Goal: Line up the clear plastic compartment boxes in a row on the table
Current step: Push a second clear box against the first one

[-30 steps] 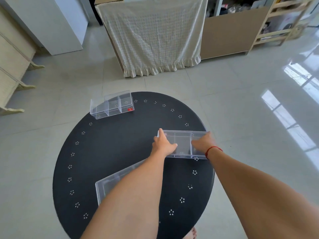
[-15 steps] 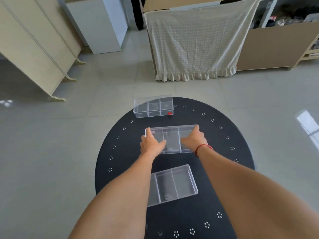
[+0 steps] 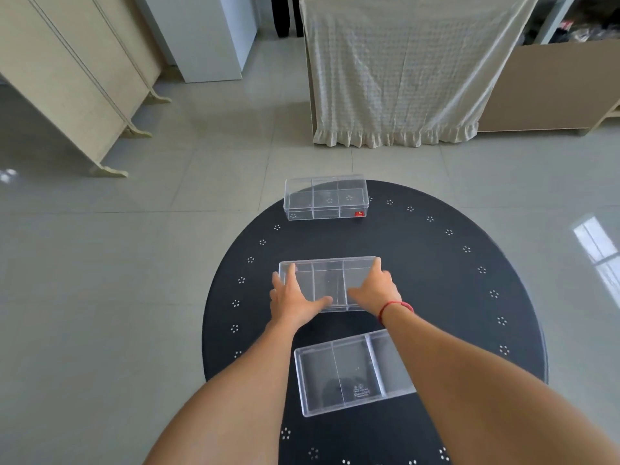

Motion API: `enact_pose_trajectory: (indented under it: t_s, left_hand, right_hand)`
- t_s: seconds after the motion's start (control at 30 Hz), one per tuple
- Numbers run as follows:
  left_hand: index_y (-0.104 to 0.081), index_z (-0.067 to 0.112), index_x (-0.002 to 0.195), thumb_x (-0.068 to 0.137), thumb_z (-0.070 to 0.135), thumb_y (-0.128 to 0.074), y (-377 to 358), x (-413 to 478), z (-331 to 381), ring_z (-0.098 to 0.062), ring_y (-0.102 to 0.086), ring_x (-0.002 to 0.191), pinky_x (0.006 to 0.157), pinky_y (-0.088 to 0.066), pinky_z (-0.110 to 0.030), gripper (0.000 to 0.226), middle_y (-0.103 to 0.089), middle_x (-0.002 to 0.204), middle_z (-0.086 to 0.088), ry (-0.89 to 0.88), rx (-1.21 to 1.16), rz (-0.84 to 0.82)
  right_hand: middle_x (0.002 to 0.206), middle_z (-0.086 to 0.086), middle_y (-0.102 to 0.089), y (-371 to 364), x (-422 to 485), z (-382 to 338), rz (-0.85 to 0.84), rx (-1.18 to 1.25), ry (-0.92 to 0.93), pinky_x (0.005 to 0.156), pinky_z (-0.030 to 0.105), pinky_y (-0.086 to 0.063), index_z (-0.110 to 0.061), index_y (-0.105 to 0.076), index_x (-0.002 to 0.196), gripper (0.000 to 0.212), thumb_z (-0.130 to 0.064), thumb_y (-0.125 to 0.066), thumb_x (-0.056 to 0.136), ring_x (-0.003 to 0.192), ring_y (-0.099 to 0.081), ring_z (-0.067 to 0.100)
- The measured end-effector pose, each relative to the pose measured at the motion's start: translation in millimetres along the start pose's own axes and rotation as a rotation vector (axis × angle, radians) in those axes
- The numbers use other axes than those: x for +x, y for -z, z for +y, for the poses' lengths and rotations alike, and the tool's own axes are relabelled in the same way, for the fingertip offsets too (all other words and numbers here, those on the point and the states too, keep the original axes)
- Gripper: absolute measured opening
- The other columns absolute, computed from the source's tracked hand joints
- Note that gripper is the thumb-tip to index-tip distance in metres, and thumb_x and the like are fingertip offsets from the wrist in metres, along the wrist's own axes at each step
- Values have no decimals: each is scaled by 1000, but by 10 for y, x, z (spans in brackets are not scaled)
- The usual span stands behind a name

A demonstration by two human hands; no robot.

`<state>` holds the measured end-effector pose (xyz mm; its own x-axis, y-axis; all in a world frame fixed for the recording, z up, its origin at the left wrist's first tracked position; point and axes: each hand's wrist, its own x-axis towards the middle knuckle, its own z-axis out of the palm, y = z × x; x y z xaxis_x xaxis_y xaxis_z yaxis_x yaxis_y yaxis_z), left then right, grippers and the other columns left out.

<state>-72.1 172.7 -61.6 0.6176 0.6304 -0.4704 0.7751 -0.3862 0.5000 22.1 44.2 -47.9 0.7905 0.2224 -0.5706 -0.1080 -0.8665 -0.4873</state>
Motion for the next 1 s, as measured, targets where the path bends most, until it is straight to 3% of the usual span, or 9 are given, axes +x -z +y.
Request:
enact_pose_trajectory:
  t_s: [0.13, 0.27, 0.37, 0.5, 0.6, 0.83, 1.0]
  left_hand:
    - [-19, 27, 152, 65, 59, -79, 26, 82, 4, -30, -10, 149, 119, -26, -44, 110, -2, 163, -10, -135, 135, 153]
    - [-44, 23, 142, 75, 54, -74, 7, 194, 41, -23, -21, 147, 115, -33, -41, 80, -23, 160, -5, -218, 137, 207]
    - [-50, 24, 138, 79, 54, -70, -3, 288, 31, -20, -22, 147, 109, -41, -40, 69, -23, 160, -2, -247, 143, 195]
    - [-49, 23, 140, 82, 54, -67, -41, 430, 56, -19, -19, 148, 111, -38, -38, 69, -21, 161, -4, -269, 87, 248]
    - [-49, 22, 141, 83, 54, -66, -71, 527, 69, -20, -15, 149, 115, -35, -39, 68, -19, 161, -5, -271, 45, 254]
    - [-44, 23, 144, 86, 54, -61, -28, 688, 139, -21, -10, 150, 118, -30, -39, 68, -14, 163, -5, -281, 64, 219]
    - [-38, 23, 146, 91, 54, -52, 6, 761, 147, -22, -4, 151, 122, -19, -40, 65, -8, 163, -6, -332, 82, 193]
  right_hand:
    - [159, 11, -24, 20, 14, -90, 151, -273, 216, 112, 45, -33, -15, -42, 141, 56, -17, -59, 88, 144, -30, 32]
    - [141, 8, -48, -68, 38, -173, 138, -323, 272, 103, 39, -42, -10, -62, 116, 28, -12, -51, 91, 130, -44, 28]
    - [146, 8, -43, -110, 131, -192, 127, -284, 264, 101, 40, -47, -9, -59, 118, 29, -11, -52, 90, 134, -41, 29]
    - [159, 7, -30, -137, 335, -241, 146, -252, 323, 116, 40, -37, -12, -50, 133, 41, -15, -53, 92, 150, -23, 27]
    - [161, 7, -26, -148, 436, -250, 167, -245, 345, 118, 40, -35, -12, -49, 134, 41, -19, -52, 94, 152, -19, 26]
    - [162, 4, -24, -70, 563, -338, 164, -236, 349, 109, 41, -45, -13, -50, 132, 38, -19, -51, 94, 149, -26, 24]
    - [160, 4, -25, -91, 632, -347, 181, -242, 353, 107, 42, -46, -12, -52, 129, 35, -21, -50, 96, 149, -26, 24]
